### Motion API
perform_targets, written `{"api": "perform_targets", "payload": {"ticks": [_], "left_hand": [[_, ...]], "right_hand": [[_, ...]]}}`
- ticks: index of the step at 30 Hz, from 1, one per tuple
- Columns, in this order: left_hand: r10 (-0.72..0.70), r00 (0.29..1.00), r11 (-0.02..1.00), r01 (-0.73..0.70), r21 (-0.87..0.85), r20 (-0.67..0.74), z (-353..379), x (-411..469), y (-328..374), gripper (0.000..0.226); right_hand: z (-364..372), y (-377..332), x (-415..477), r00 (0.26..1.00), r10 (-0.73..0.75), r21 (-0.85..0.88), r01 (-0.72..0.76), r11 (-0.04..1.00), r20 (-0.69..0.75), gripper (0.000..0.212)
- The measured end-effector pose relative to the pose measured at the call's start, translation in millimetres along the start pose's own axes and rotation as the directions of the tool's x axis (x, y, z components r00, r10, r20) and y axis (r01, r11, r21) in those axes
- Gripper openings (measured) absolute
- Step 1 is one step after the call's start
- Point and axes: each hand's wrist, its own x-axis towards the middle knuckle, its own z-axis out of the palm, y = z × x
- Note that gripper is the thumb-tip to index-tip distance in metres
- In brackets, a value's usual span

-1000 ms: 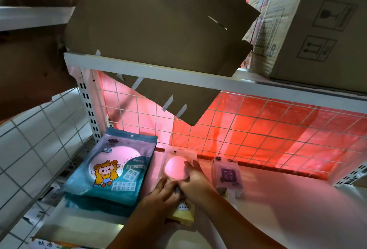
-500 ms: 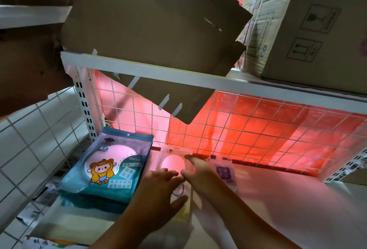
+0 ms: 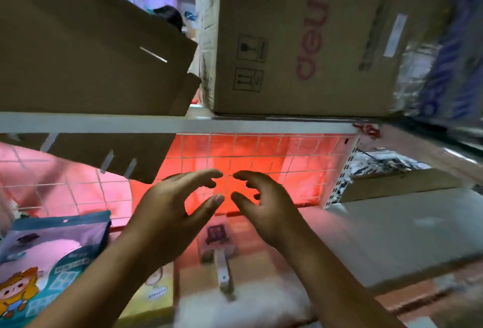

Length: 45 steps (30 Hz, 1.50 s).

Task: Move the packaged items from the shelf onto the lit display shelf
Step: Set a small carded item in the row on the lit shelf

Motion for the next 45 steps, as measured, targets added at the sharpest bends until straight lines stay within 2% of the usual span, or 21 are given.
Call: {"api": "perform_targets", "payload": {"ticks": [5,8,13,17,20,23,28,31,36,45], "left_hand": [[0.22,0.975,0.975,-0.22,-0.014,0.034,19.1,41.1,87.0,0.043],[0.297,0.955,0.955,-0.296,-0.024,0.017,39.1,63.4,147.1,0.044],[0.501,0.865,0.865,-0.501,-0.031,-0.012,82.0,82.3,263.0,0.035],[0.563,0.825,0.826,-0.562,-0.039,0.047,122.1,89.1,353.0,0.039],[0.593,0.783,0.795,-0.607,0.019,0.189,150.4,93.0,412.7,0.046],[0.58,0.752,0.784,-0.619,0.034,0.314,176.2,100.1,458.2,0.047],[0.466,0.778,0.837,-0.542,0.074,0.422,214.5,122.4,501.3,0.037],[0.397,0.785,0.864,-0.495,0.095,0.475,236.1,136.4,514.1,0.043],[0.33,0.786,0.874,-0.464,0.145,0.523,264.5,149.3,533.3,0.042],[0.261,0.811,0.919,-0.375,0.122,0.524,330.1,182.3,536.2,0.041]], "right_hand": [[-117.2,-16.6,-24.3,0.976,-0.047,-0.095,0.028,0.995,-0.211,0.05],[-193.6,-20.3,-52.3,0.94,-0.072,-0.164,0.018,0.986,-0.334,0.047],[-316.5,-14.9,-127.1,0.911,-0.081,-0.247,-0.024,0.969,-0.405,0.032],[-399.6,7.0,-191.9,0.882,-0.026,-0.279,-0.121,0.953,-0.471,0.037],[-456.0,22.8,-239.0,0.869,0.015,-0.311,-0.194,0.93,-0.495,0.038],[-507.7,38.5,-288.1,0.855,0.087,-0.307,-0.277,0.911,-0.511,0.036],[-569.6,61.4,-347.8,0.814,0.164,-0.323,-0.395,0.86,-0.557,0.035],[-593.9,71.7,-367.5,0.796,0.197,-0.317,-0.437,0.842,-0.573,0.033],[-625.6,91.6,-378.0,0.792,0.226,-0.345,-0.478,0.808,-0.568,0.036],[-658.2,144.3,-351.2,0.816,0.235,-0.382,-0.476,0.792,-0.528,0.034]]}}
